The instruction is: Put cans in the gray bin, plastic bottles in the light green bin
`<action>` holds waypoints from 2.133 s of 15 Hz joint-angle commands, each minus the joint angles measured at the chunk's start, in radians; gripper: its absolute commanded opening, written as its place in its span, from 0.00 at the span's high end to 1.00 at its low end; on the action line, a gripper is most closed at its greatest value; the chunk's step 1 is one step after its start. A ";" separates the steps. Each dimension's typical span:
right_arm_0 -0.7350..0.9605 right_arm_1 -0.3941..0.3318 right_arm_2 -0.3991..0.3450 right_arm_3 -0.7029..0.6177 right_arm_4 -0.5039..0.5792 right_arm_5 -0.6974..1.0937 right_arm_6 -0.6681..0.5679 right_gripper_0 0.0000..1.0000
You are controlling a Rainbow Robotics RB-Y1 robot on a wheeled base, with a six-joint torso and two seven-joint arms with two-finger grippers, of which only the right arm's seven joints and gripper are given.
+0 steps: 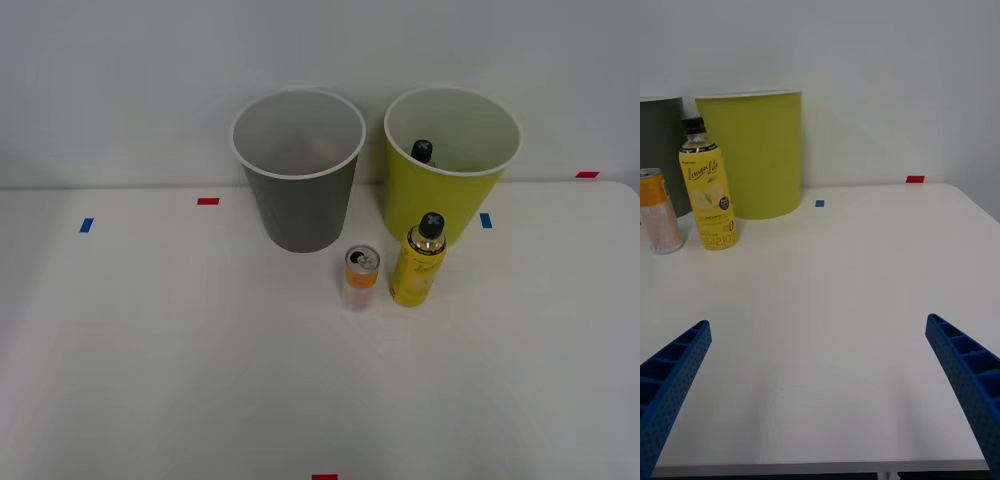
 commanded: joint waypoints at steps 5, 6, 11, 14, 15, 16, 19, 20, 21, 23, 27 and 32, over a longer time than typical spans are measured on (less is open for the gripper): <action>0.000 0.000 0.000 0.000 0.000 0.000 0.000 0.00; 0.000 0.000 0.000 0.000 0.000 0.000 0.000 0.00; 0.000 0.000 0.000 0.000 0.000 0.000 0.000 0.00; -0.028 0.003 0.014 0.023 0.006 0.009 0.000 0.00; -0.034 0.003 0.015 0.032 0.005 0.009 -0.002 0.00; -0.040 0.002 0.017 0.046 0.000 0.009 0.000 0.00; -0.040 -0.009 0.017 0.038 0.002 0.008 0.006 0.00; -0.046 -0.011 0.015 0.031 0.014 0.006 0.009 0.00; -0.061 -0.012 0.018 0.029 0.034 0.006 0.014 0.00; -0.100 -0.014 0.051 0.031 0.032 0.011 0.021 0.00; -0.152 -0.058 0.172 0.031 -0.109 0.084 0.212 0.00; -0.250 -0.098 0.170 0.031 -0.118 0.181 0.222 0.00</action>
